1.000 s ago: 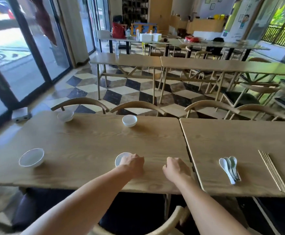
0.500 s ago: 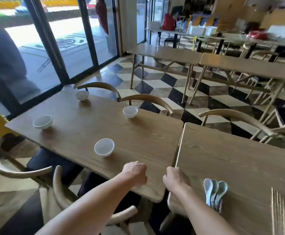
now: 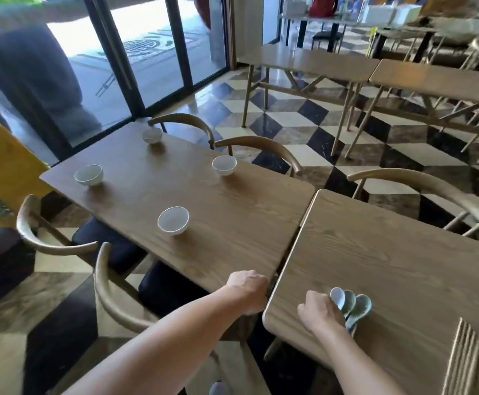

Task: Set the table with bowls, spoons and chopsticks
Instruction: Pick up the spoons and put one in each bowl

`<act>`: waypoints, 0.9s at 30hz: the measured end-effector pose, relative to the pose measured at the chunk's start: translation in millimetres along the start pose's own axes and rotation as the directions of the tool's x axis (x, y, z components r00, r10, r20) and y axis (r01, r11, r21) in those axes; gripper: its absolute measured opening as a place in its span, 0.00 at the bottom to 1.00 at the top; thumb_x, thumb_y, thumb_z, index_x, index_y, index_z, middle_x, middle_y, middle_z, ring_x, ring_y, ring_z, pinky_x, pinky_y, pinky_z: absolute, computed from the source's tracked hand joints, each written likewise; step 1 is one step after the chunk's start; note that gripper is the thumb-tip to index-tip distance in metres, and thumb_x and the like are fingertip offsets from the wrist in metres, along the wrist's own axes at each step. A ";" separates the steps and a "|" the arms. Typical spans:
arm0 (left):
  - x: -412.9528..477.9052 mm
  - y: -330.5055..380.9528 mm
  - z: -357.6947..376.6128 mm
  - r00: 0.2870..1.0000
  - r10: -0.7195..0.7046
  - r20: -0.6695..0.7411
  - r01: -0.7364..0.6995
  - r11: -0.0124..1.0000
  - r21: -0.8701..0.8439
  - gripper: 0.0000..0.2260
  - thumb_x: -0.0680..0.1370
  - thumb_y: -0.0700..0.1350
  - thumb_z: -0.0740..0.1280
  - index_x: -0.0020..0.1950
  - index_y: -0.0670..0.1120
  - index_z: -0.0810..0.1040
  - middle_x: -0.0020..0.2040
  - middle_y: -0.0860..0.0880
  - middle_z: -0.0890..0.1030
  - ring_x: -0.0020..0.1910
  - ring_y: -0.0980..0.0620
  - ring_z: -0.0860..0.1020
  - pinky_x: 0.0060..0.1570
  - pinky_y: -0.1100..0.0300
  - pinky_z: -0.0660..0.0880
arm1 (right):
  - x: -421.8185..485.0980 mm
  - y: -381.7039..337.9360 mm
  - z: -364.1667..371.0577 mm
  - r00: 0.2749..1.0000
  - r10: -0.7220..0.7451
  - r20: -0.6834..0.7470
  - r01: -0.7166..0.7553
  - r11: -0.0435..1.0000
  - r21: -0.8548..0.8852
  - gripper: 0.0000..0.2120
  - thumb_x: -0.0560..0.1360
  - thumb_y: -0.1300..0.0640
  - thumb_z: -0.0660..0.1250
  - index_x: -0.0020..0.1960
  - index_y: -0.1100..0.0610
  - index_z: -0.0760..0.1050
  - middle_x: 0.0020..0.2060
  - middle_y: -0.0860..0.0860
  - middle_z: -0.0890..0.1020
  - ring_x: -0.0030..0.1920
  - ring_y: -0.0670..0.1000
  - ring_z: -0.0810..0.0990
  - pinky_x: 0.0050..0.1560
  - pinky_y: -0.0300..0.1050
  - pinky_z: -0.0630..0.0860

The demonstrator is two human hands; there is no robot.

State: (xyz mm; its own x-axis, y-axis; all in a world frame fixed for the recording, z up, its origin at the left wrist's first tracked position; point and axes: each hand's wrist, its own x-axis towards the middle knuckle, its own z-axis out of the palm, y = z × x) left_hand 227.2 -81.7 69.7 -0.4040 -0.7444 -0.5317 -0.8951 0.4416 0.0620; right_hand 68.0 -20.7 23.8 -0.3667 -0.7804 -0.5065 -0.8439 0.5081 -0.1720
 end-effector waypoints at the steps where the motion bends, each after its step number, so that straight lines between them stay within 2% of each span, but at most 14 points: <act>1: 2.6 1.9 3.7 1.000 -0.013 0.000 0.013 1.000 -0.004 0.09 0.75 0.42 0.63 0.52 0.45 0.79 0.55 0.44 0.81 0.55 0.41 0.81 0.43 0.55 0.74 | 0.5 5.3 2.4 1.000 0.012 0.013 -0.012 1.000 0.011 0.13 0.75 0.56 0.57 0.53 0.57 0.77 0.57 0.56 0.80 0.57 0.58 0.80 0.51 0.46 0.76; 7: 25.2 23.0 32.0 0.998 -0.020 0.051 0.021 0.999 -0.028 0.13 0.75 0.44 0.62 0.57 0.47 0.80 0.57 0.45 0.82 0.56 0.43 0.81 0.48 0.55 0.76 | 3.2 40.6 14.9 0.995 0.083 0.048 -0.084 0.996 0.035 0.14 0.77 0.56 0.56 0.59 0.55 0.75 0.58 0.54 0.80 0.58 0.57 0.79 0.48 0.45 0.72; 10: 36.7 37.6 53.1 0.995 -0.012 0.097 0.016 0.999 -0.042 0.13 0.75 0.45 0.63 0.58 0.46 0.79 0.58 0.45 0.81 0.57 0.43 0.80 0.47 0.57 0.73 | 7.6 62.6 22.2 0.989 0.143 0.049 -0.146 0.987 0.065 0.14 0.77 0.56 0.58 0.59 0.55 0.76 0.58 0.56 0.80 0.57 0.59 0.80 0.50 0.47 0.75; 14: 54.3 59.2 84.2 0.993 0.012 0.118 -0.003 0.997 -0.075 0.12 0.76 0.48 0.62 0.57 0.47 0.78 0.59 0.46 0.80 0.59 0.43 0.79 0.44 0.58 0.70 | 17.4 90.9 37.1 0.969 0.238 0.070 -0.247 0.949 0.197 0.14 0.78 0.54 0.62 0.62 0.58 0.73 0.58 0.59 0.81 0.58 0.61 0.79 0.55 0.48 0.76; 16: 63.4 68.3 95.5 0.993 0.022 0.112 -0.009 0.994 -0.111 0.11 0.77 0.49 0.62 0.56 0.47 0.77 0.59 0.45 0.80 0.59 0.43 0.79 0.46 0.57 0.71 | 21.9 99.1 45.4 0.956 0.285 0.068 -0.292 0.912 0.288 0.15 0.78 0.54 0.64 0.62 0.60 0.71 0.58 0.61 0.79 0.59 0.62 0.79 0.53 0.48 0.75; 21: 85.5 97.3 113.8 0.993 -0.003 0.116 0.045 0.931 -0.363 0.11 0.77 0.51 0.60 0.53 0.48 0.76 0.54 0.46 0.80 0.53 0.42 0.79 0.47 0.54 0.75 | 37.6 107.1 63.8 0.899 0.436 0.046 -0.398 0.765 0.507 0.17 0.76 0.47 0.66 0.52 0.59 0.66 0.56 0.62 0.79 0.55 0.63 0.79 0.47 0.50 0.74; 24: 100.9 120.4 118.1 0.994 0.002 0.108 0.059 0.831 -0.553 0.11 0.79 0.47 0.59 0.55 0.46 0.79 0.52 0.46 0.81 0.52 0.44 0.78 0.49 0.55 0.76 | 50.5 111.7 72.3 0.874 0.484 0.047 -0.441 0.747 0.497 0.23 0.74 0.38 0.66 0.50 0.57 0.64 0.54 0.58 0.79 0.54 0.61 0.80 0.42 0.48 0.70; 27: 113.0 140.3 124.3 0.991 0.078 0.110 0.014 0.754 -0.657 0.12 0.78 0.41 0.58 0.48 0.45 0.82 0.45 0.47 0.83 0.47 0.45 0.79 0.47 0.54 0.77 | 60.9 109.7 81.4 0.868 0.497 0.013 -0.432 0.741 0.514 0.27 0.72 0.35 0.67 0.53 0.58 0.66 0.54 0.57 0.79 0.54 0.60 0.79 0.43 0.49 0.72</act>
State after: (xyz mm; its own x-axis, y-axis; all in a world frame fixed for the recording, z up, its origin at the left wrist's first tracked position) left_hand 79.4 -41.5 -86.7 -0.4493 -0.6484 -0.6146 -0.8041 -0.0063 0.5944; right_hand -15.1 17.2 -94.7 -0.7325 -0.4200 -0.5358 -0.2661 0.9010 -0.3426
